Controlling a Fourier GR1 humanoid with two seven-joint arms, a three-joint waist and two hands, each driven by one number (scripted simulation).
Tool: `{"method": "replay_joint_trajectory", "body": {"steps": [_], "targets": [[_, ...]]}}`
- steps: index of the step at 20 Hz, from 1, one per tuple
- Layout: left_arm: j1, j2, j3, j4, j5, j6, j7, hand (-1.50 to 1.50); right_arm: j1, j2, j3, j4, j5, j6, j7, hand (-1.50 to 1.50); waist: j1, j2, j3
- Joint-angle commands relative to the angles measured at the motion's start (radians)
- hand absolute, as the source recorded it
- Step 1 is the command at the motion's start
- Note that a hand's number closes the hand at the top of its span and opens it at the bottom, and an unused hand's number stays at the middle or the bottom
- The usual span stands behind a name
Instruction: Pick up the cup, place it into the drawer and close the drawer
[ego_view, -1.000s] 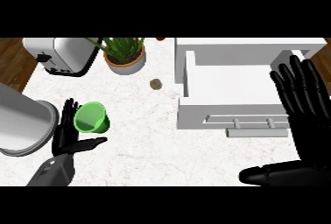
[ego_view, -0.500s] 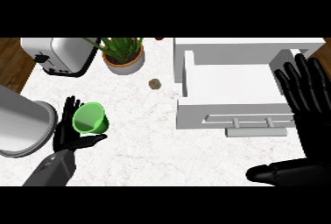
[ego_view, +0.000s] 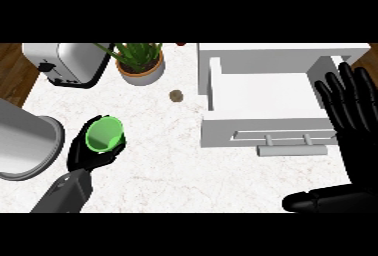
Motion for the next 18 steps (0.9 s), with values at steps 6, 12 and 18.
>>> {"method": "replay_joint_trajectory", "body": {"steps": [6,12,18], "targets": [[-0.005,-0.021,-0.001,-0.043,-0.005,0.003,-0.148,1.50,0.007,-0.023,-0.033,-0.060,-0.041,0.006,0.043,-1.50,-0.002,-0.001,0.000],[0.161,-0.072,-0.031,-0.184,-0.003,0.044,-0.197,1.50,0.068,0.026,0.046,-0.068,0.051,-0.020,0.006,-1.50,0.021,-0.010,0.002],[0.149,-0.118,-0.055,-0.354,0.020,0.068,-0.141,1.50,-0.036,-0.028,-0.025,-0.026,0.002,-0.019,0.073,-1.50,0.028,-0.012,0.003]]}}
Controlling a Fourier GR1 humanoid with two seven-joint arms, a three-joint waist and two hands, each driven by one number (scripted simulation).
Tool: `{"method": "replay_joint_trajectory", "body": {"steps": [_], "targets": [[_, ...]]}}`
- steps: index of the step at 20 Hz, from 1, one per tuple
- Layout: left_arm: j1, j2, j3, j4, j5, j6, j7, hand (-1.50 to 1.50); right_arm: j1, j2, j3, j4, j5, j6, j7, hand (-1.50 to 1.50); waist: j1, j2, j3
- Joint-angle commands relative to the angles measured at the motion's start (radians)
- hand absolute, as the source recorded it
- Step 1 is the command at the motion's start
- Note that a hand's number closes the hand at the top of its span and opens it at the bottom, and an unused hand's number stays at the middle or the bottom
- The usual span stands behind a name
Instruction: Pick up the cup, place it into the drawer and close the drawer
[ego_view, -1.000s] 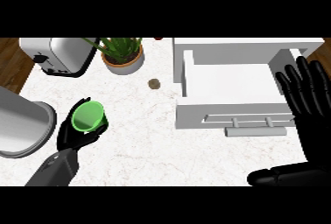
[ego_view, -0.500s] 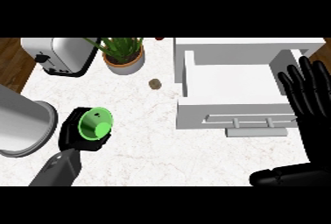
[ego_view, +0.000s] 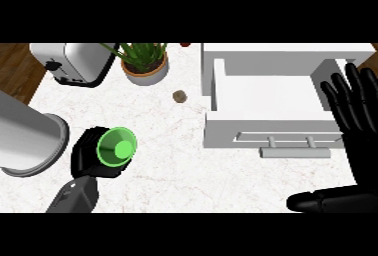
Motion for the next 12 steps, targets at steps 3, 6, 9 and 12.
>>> {"method": "replay_joint_trajectory", "body": {"steps": [3,6,9,12], "targets": [[0.012,0.001,-0.025,-0.156,0.038,-0.106,0.000,1.50,0.060,0.012,0.010,-0.013,0.004,0.013,-0.033,-1.50,0.001,-0.001,0.000],[0.039,-0.013,-0.095,-0.325,0.012,-0.061,0.096,1.50,0.038,-0.003,-0.013,-0.003,-0.014,0.019,-0.022,-1.50,0.009,-0.004,0.001],[0.112,-0.047,-0.154,-0.487,0.021,-0.079,0.173,1.50,0.052,0.027,0.030,-0.016,0.029,-0.007,-0.017,-1.50,0.011,-0.004,0.001],[0.131,-0.077,-0.197,-0.688,0.044,-0.023,0.342,1.50,0.054,0.016,0.001,0.035,0.013,0.019,-0.070,-1.50,0.016,-0.005,0.001]]}}
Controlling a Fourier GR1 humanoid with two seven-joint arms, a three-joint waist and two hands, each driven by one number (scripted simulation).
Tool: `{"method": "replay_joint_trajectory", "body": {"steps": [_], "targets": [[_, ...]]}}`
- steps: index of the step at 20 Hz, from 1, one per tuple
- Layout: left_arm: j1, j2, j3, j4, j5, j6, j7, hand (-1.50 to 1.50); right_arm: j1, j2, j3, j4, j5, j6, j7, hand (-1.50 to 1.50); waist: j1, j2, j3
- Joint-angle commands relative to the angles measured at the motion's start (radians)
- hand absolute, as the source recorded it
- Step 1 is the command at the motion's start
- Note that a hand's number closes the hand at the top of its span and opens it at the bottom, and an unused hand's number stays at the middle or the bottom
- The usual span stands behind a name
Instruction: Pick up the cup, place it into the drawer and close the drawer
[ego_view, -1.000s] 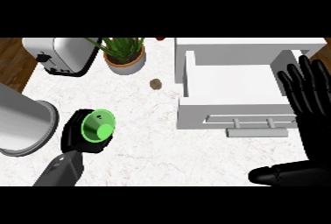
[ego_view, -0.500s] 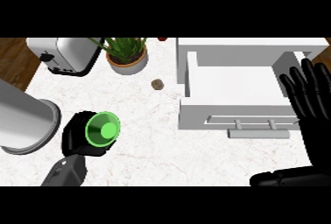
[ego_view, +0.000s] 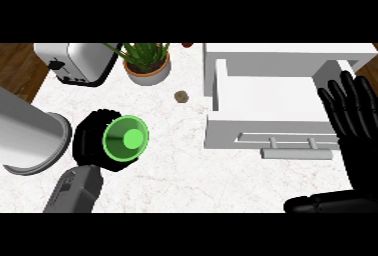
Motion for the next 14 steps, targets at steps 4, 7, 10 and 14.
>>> {"method": "replay_joint_trajectory", "body": {"steps": [4,7,10,14], "targets": [[-0.039,-0.047,-0.061,-0.336,0.070,0.078,0.326,1.50,-0.026,-0.024,-0.040,-0.004,-0.027,-0.001,0.028,-1.50,-0.007,0.002,-0.001],[-0.097,-0.082,-0.102,-0.447,0.076,0.186,0.442,1.50,-0.003,-0.004,-0.015,0.015,0.003,0.003,-0.018,-1.50,-0.008,0.002,-0.001],[-0.163,-0.083,-0.120,-0.441,0.035,0.251,0.455,1.50,-0.002,0.000,-0.010,-0.014,-0.006,-0.002,0.001,-1.50,-0.015,0.005,-0.001],[-0.221,-0.083,-0.152,-0.520,0.040,0.317,0.594,1.50,0.030,-0.015,-0.004,-0.070,-0.016,0.015,0.036,-1.50,-0.017,0.004,-0.001]]}}
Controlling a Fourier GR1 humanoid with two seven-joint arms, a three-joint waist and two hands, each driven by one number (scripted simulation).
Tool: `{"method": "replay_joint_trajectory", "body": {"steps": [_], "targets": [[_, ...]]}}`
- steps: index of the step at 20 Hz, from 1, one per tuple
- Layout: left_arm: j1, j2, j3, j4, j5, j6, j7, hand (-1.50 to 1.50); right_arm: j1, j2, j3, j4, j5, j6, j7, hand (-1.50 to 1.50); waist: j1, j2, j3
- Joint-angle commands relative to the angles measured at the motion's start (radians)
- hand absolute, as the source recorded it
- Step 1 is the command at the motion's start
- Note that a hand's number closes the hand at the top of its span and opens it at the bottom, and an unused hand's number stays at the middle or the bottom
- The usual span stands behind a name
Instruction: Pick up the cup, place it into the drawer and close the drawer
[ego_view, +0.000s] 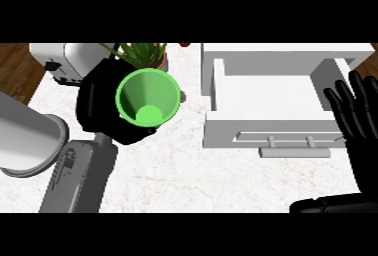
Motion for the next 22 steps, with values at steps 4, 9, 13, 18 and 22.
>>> {"method": "replay_joint_trajectory", "body": {"steps": [4,9,13,18,22], "targets": [[-0.252,-0.007,-0.007,0.109,-0.045,0.118,0.077,1.50,-0.054,-0.013,-0.036,0.070,-0.023,0.017,-0.043,-1.50,-0.008,0.004,0.000],[-0.350,-0.011,-0.051,0.195,-0.069,0.216,0.089,1.50,-0.071,-0.033,-0.072,0.070,-0.069,0.024,-0.007,-1.50,-0.010,0.005,0.000],[-0.419,-0.011,-0.081,0.269,-0.058,0.214,0.102,1.50,0.017,0.006,-0.011,0.044,-0.008,0.022,-0.046,-1.50,-0.013,0.004,0.000],[-0.525,-0.012,-0.094,0.385,-0.053,0.268,0.121,1.50,-0.006,-0.018,-0.044,0.056,-0.020,0.031,-0.053,-1.50,-0.014,0.004,0.000],[-0.578,-0.012,-0.133,0.475,-0.013,0.309,0.112,1.50,0.011,-0.013,-0.032,0.028,-0.020,0.031,-0.038,-1.50,-0.016,0.004,0.000]]}}
